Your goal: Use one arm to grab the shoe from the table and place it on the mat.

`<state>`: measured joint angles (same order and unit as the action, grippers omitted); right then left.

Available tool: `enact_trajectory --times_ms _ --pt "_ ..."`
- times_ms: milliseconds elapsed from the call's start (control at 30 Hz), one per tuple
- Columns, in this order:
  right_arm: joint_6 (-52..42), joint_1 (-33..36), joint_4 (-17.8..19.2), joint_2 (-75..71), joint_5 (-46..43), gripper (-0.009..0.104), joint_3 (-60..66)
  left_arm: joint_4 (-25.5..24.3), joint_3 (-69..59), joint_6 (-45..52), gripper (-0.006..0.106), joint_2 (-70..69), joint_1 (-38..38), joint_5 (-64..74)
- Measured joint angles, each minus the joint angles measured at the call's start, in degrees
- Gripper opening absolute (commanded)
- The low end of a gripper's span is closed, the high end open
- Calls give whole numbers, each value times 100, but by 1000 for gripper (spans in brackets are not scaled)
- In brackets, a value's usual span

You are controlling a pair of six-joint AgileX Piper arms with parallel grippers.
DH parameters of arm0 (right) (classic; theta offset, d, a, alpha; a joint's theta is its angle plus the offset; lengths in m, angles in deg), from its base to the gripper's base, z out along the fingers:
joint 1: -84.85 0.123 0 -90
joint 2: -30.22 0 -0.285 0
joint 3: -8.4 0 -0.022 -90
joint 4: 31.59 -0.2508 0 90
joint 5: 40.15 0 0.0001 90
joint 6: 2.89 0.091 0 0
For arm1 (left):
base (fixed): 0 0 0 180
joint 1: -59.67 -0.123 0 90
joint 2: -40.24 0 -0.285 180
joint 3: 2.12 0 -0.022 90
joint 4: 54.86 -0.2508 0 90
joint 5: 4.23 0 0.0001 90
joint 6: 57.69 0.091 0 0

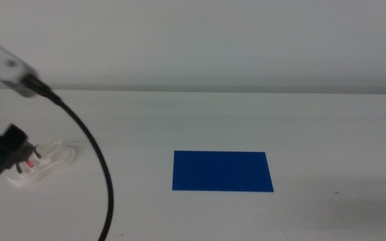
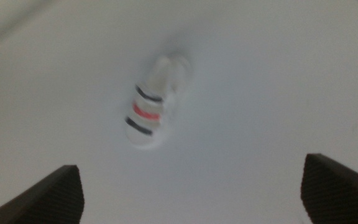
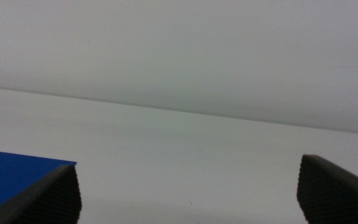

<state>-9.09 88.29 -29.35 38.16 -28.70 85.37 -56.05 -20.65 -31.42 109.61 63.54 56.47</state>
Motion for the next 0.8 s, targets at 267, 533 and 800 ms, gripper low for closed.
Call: enact_trajectory --times_ms 267,533,800 --pt "0 0 0 0 0 93 0 207 746 1595 94 1842 -324 272" --pt "0 0 0 0 0 93 0 295 1459 2573 94 3346 -816 287" --pt "0 0 0 0 0 93 0 420 2081 3347 94 4453 -936 287"
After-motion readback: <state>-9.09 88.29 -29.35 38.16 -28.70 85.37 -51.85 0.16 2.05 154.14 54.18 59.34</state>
